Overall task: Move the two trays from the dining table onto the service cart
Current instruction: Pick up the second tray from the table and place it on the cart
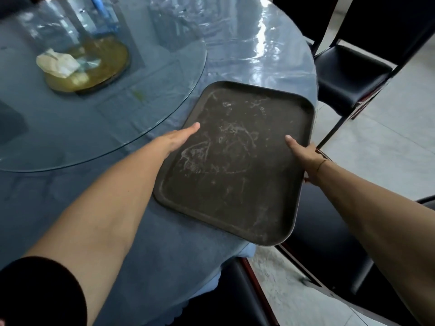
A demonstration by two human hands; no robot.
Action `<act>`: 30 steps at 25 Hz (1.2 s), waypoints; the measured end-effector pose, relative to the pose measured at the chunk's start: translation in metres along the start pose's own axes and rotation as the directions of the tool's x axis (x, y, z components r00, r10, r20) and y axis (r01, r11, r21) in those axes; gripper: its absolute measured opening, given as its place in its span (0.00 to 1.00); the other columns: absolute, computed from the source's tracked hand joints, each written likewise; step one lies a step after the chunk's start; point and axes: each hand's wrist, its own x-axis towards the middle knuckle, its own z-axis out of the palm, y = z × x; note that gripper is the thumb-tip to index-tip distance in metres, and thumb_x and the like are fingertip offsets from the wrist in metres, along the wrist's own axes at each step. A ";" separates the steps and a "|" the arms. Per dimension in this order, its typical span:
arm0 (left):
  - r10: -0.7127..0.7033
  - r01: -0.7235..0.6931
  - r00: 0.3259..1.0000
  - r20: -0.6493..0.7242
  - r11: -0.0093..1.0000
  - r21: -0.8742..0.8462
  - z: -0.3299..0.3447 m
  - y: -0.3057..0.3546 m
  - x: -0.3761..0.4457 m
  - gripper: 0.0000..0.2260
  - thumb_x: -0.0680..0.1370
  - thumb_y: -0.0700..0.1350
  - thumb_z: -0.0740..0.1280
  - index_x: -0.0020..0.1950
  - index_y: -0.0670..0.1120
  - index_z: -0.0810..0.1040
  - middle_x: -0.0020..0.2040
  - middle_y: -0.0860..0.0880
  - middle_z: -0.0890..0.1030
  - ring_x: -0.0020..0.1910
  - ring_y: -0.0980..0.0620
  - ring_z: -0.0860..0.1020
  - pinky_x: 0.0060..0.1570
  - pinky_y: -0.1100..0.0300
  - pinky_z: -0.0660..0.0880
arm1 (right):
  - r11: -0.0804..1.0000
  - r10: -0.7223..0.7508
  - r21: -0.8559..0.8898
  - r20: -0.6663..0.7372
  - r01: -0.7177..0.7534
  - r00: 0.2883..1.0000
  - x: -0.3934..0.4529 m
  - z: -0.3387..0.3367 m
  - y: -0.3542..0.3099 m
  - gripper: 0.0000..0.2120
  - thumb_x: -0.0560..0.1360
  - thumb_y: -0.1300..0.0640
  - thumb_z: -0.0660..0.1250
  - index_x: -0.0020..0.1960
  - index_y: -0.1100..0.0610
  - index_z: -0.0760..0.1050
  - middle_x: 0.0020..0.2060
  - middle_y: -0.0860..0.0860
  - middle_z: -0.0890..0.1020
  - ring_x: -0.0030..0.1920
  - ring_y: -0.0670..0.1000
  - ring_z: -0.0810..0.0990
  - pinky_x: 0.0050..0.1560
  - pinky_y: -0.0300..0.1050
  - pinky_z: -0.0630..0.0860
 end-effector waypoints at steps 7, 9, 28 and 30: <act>-0.151 0.151 0.989 0.002 0.988 -0.016 -0.002 0.011 -0.012 0.46 0.66 0.78 0.56 0.78 0.54 0.63 0.79 0.43 0.63 0.74 0.38 0.65 0.71 0.39 0.61 | 0.958 0.107 0.241 0.198 -0.154 0.974 -0.012 -0.019 -0.012 0.37 0.72 0.27 0.59 0.66 0.56 0.72 0.49 0.54 0.82 0.39 0.54 0.80 0.31 0.46 0.73; -0.175 0.176 0.984 0.024 0.983 -0.049 -0.005 0.007 -0.021 0.48 0.63 0.80 0.55 0.77 0.55 0.65 0.78 0.45 0.65 0.74 0.39 0.65 0.70 0.37 0.62 | 0.962 0.102 0.226 0.225 -0.154 0.969 -0.019 -0.026 -0.015 0.36 0.70 0.25 0.58 0.55 0.57 0.77 0.38 0.55 0.86 0.34 0.55 0.84 0.29 0.43 0.77; -0.163 0.152 0.986 -0.020 0.954 -0.258 -0.081 -0.041 -0.214 0.49 0.59 0.80 0.55 0.71 0.52 0.72 0.66 0.44 0.76 0.58 0.42 0.76 0.44 0.43 0.71 | 0.979 -0.040 0.204 0.207 -0.003 0.978 -0.218 -0.059 -0.040 0.35 0.67 0.22 0.57 0.42 0.53 0.79 0.29 0.54 0.84 0.32 0.55 0.83 0.27 0.41 0.78; -0.152 0.138 0.988 -0.031 0.952 -0.273 -0.088 -0.051 -0.237 0.46 0.60 0.80 0.56 0.65 0.50 0.76 0.57 0.44 0.79 0.51 0.44 0.77 0.37 0.47 0.70 | 0.975 -0.058 0.224 0.203 0.011 0.978 -0.250 -0.059 -0.039 0.35 0.67 0.22 0.57 0.36 0.54 0.81 0.25 0.53 0.83 0.28 0.55 0.83 0.25 0.41 0.77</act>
